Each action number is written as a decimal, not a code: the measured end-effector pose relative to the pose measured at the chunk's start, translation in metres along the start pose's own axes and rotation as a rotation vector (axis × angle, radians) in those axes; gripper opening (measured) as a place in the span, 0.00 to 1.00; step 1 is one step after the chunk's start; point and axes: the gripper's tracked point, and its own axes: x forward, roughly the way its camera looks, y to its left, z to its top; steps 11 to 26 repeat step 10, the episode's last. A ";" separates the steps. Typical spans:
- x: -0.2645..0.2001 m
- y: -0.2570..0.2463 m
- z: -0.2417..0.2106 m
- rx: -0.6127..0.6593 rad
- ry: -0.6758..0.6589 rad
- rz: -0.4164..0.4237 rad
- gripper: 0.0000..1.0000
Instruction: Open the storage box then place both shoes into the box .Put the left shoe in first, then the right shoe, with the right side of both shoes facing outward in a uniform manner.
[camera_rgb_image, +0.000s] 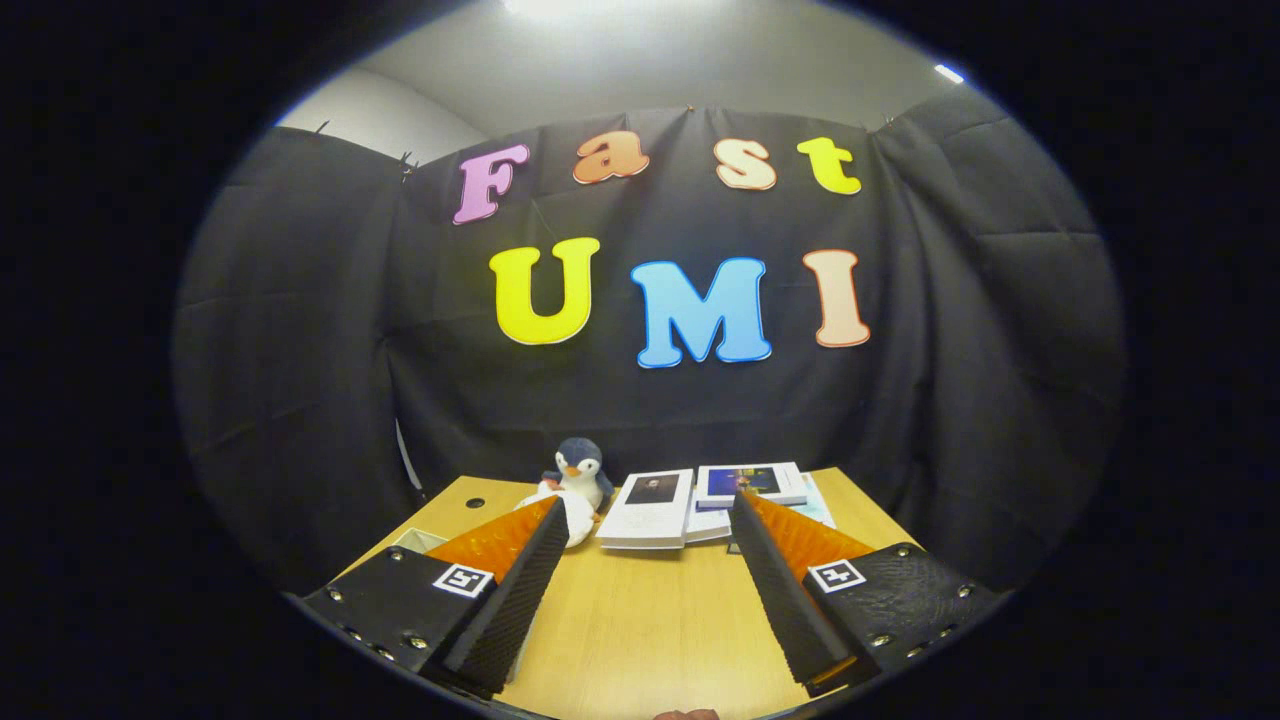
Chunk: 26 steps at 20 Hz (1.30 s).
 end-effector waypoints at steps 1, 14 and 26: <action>-0.002 -0.010 0.003 -0.010 -0.020 -0.024 0.99; -0.004 -0.044 0.003 0.034 -0.050 -0.064 0.99; -0.004 -0.044 0.003 0.034 -0.050 -0.064 0.99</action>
